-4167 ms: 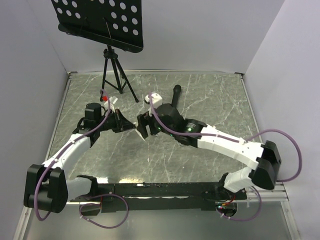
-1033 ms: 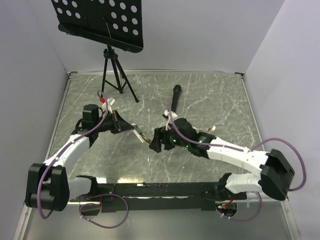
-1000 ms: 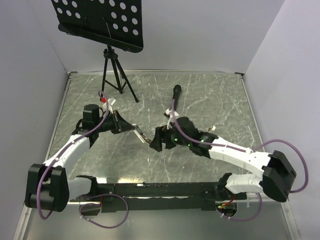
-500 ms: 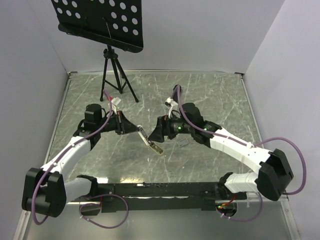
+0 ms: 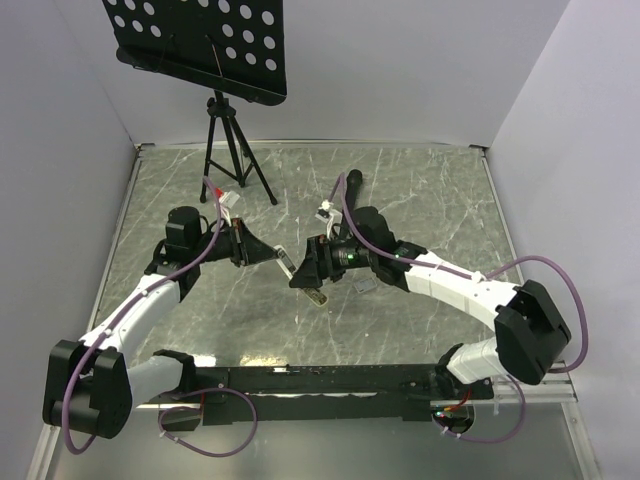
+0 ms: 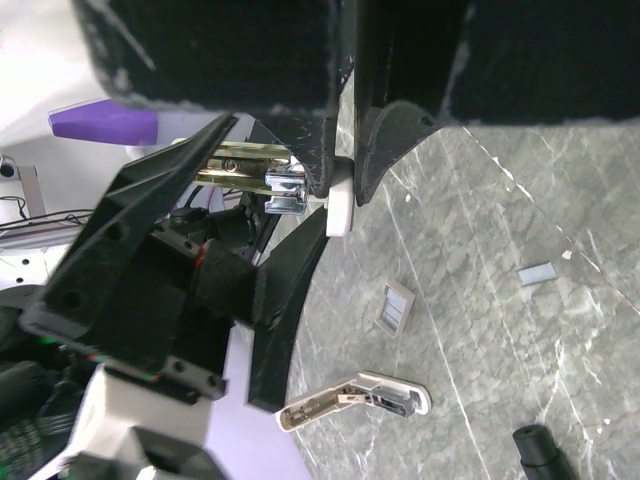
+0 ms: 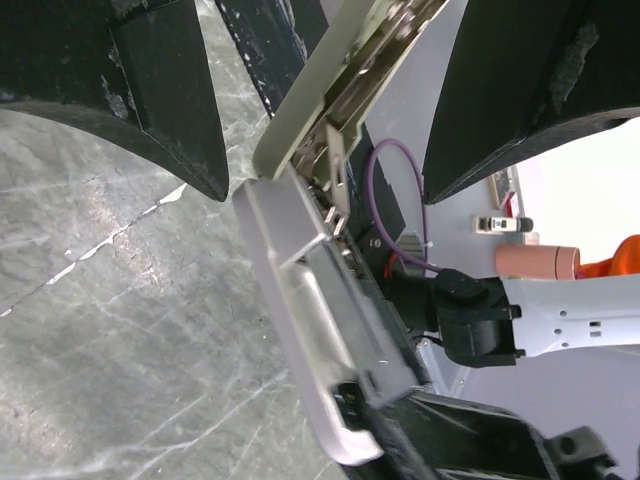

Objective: Unload the staples from the stapler

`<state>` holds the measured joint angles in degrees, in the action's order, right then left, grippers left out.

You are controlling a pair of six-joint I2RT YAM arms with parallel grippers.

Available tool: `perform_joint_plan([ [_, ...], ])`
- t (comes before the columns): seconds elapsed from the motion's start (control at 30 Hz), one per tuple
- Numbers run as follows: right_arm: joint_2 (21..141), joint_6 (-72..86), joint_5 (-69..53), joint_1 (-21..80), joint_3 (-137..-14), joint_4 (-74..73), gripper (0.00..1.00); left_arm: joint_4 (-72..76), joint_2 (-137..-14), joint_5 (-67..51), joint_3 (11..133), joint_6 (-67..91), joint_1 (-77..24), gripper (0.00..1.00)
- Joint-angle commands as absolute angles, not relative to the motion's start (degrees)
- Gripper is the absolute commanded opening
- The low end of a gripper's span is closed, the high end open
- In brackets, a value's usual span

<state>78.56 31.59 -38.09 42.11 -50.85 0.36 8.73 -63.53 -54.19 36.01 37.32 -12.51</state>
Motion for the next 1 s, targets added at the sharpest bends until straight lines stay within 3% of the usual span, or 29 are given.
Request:
perform_joint_plan([
  [0.0,79.6,33.3,-39.1,41.9,-49.8,5.1,0.85,12.8,-62.0,-56.1,37.4,38.8,-12.7,0.01],
  [0.1,80.2,33.7,-37.6,41.9,-49.5,5.4,0.81,12.8,-62.1,-55.9,37.4,39.0,-12.7,0.01],
  [0.33,79.2,37.2,-36.7,41.6,-46.2,11.2,0.62,11.7,-61.6,-54.8,37.9,38.4,-12.7,0.01],
  [0.53,77.7,38.1,-35.9,41.0,-45.5,12.3,0.33,10.8,-61.0,-53.9,38.1,38.1,-12.7,0.06],
  [0.77,75.9,36.2,-33.0,40.4,-45.5,7.7,0.26,9.6,-59.8,-51.9,38.4,37.6,-12.7,0.43],
  [0.83,75.2,34.1,-29.6,40.3,-46.0,3.5,0.25,8.6,-59.1,-50.6,38.6,37.3,-12.7,0.5],
  [0.87,75.0,33.5,-28.3,40.3,-46.0,2.0,0.24,8.4,-58.8,-50.3,38.6,37.2,-12.7,0.58],
  [0.97,73.8,30.1,-23.8,40.0,-46.1,-3.3,0.24,7.0,-58.1,-48.6,38.8,36.4,-12.7,0.66],
])
